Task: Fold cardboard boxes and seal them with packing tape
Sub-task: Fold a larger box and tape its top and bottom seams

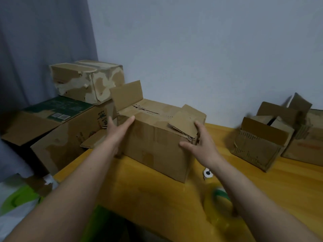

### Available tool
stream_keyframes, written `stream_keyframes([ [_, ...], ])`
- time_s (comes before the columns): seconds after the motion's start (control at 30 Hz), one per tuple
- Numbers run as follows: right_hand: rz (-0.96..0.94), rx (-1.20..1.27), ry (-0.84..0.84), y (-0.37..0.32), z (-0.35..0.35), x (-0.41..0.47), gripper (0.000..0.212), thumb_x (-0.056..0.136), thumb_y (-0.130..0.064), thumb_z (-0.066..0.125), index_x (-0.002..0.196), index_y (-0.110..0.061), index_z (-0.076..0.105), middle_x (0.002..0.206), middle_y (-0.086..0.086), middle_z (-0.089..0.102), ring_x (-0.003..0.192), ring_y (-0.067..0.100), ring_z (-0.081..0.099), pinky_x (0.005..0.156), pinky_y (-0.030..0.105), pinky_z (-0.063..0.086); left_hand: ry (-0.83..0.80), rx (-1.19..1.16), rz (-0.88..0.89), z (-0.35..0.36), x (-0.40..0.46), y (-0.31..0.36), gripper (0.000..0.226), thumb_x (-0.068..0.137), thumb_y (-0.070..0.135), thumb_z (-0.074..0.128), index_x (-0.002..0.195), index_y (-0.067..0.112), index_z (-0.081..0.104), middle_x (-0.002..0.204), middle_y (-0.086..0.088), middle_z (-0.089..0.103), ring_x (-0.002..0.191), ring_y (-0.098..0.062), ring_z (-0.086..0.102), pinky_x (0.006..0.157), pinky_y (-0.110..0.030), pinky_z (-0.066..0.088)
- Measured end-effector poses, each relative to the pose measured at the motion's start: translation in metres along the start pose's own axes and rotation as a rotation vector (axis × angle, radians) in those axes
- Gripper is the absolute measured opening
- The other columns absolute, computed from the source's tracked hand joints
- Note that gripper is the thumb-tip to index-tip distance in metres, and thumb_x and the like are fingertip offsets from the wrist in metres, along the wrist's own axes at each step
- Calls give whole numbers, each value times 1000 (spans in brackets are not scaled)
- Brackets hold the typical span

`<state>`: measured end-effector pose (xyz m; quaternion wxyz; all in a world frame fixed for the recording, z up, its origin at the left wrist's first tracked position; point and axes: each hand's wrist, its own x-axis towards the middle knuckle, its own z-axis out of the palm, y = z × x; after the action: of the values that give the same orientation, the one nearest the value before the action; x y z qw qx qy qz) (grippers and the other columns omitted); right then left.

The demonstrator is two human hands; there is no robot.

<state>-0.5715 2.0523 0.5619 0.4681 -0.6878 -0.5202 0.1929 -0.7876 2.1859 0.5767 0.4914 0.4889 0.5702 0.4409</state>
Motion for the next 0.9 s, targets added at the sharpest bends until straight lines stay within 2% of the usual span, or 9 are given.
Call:
stream_keyframes([
  [0.1, -35, -66, -62, 7, -19, 26, 67, 88, -21, 67, 145, -24, 33, 148, -2, 35, 137, 17, 31, 114, 41, 30, 26, -93, 8, 6, 20, 10, 102, 81, 51, 71, 154, 33, 2, 161, -4, 16, 143, -34, 24, 108, -56, 33],
  [0.2, -39, -99, -49, 18, -35, 51, 55, 93, -9, 57, 143, -23, 39, 144, -2, 40, 134, 17, 36, 113, 39, 32, -104, -157, 4, 22, 34, 15, 85, 83, 45, 71, 152, 31, 23, 147, -1, 41, 122, -26, 48, 91, -48, 44],
  [0.3, -8, -102, 94, 31, -49, 70, 50, 94, 4, 46, 139, -19, 46, 142, 2, 41, 132, 20, 39, 110, 32, 32, -255, -154, 8, 59, 31, 16, 63, 86, 34, 71, 140, 25, 40, 121, 6, 56, 98, -13, 55, 94, -40, 45],
  [0.37, 60, -151, 190, 41, -58, 79, 57, 93, 10, 41, 139, -23, 46, 151, 6, 29, 139, 26, 29, 112, 35, 28, -337, -176, 34, 85, 33, 13, 71, 85, 26, 73, 145, 28, 36, 127, 6, 57, 108, -16, 57, 101, -46, 45],
  [0.43, 148, -233, 228, 48, -66, 83, 65, 92, 12, 41, 142, -30, 42, 159, 4, 6, 147, 28, 7, 116, 45, 18, -325, -71, 119, 108, 35, 9, 80, 84, 19, 74, 150, 29, 29, 145, -2, 46, 124, -23, 51, 106, -45, 43],
  [0.5, 140, -385, 249, 51, -69, 80, 71, 91, 9, 49, 144, -35, 36, 160, 1, -7, 147, 27, -7, 116, 50, 16, -106, 226, 251, 130, 33, 6, 83, 84, 20, 74, 151, 24, 25, 154, -8, 25, 136, -27, 37, 110, -39, 37],
  [0.6, -100, -795, 270, 69, -71, 75, 89, 80, 4, 67, 147, -35, 25, 159, 4, -11, 146, 31, -10, 115, 48, 16, 148, 491, 535, 156, 16, 2, 70, 83, 18, 74, 143, 27, 38, 150, -8, 19, 137, -27, 25, 92, -26, 37],
  [0.73, -507, -1131, 234, 97, -73, 82, 89, 70, -8, 77, 146, -25, 34, 156, 15, 20, 143, 40, 15, 114, 58, 19, -28, 757, 690, 174, 19, -14, 79, 88, 19, 69, 150, 35, 24, 159, 0, 3, 146, -25, 2, 108, -34, 31],
  [0.9, -245, -1323, 49, 96, -82, 105, 89, 88, -11, 58, 151, -36, 0, 158, 9, -20, 144, 35, -18, 116, 58, 2, -353, 816, 667, 181, 42, -6, 91, 90, 16, 66, 153, 38, 4, 158, 16, -22, 149, -15, -8, 118, -39, 17],
])
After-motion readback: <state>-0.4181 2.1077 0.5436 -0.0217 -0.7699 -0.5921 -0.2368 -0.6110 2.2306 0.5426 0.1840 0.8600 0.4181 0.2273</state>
